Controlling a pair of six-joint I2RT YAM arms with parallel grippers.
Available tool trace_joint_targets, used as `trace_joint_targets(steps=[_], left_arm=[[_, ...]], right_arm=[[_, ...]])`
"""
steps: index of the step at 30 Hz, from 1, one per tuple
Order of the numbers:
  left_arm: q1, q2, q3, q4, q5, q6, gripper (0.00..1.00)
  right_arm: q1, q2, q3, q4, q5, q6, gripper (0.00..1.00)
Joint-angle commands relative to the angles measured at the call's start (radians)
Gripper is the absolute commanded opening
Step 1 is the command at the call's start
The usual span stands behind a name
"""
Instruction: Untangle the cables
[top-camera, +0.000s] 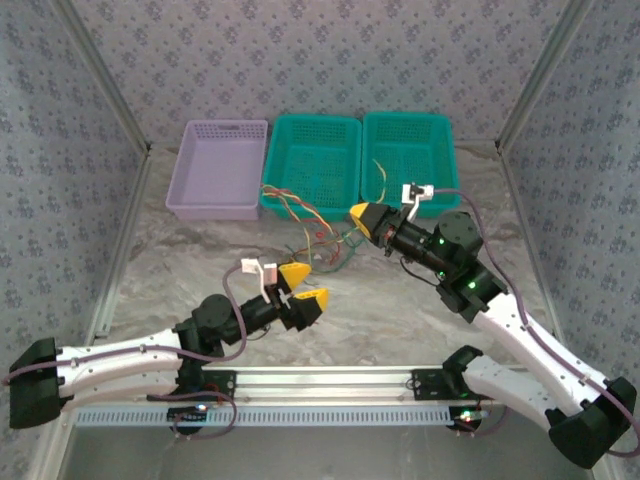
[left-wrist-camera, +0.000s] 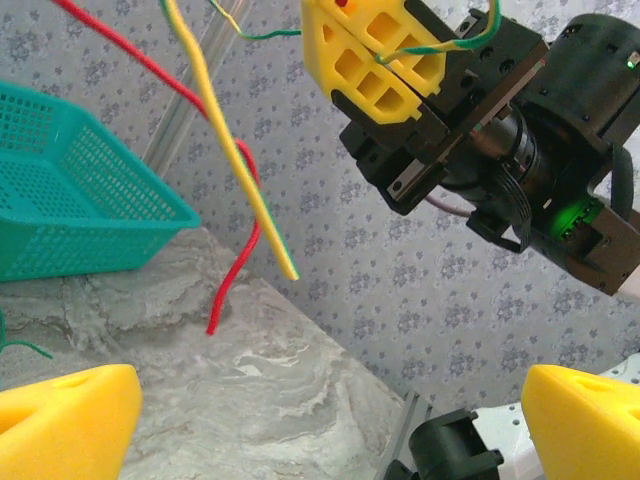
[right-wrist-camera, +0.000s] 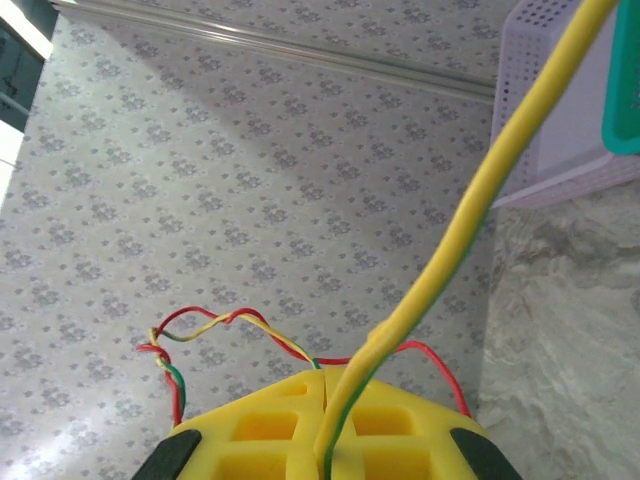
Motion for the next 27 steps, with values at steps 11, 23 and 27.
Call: trace_joint_targets(steps=[11, 23, 27], left_arm=[[-0.005, 0.001, 0.002, 0.100, -0.055, 0.063, 0.93], [-0.005, -0.079, 0.005, 0.025, -0.105, 0.111, 0.75], [-0.005, -0.071, 0.012, 0.004, -0.097, 0.113, 0.78]], right_arm=[[0.145, 0.023, -0.016, 0.135, 0.119, 0.103, 0.00], [0.220, 0.042, -0.014, 0.156, 0.144, 0.151, 0.00], [0.248, 0.051, 0.005, 0.166, 0.157, 0.151, 0.00]])
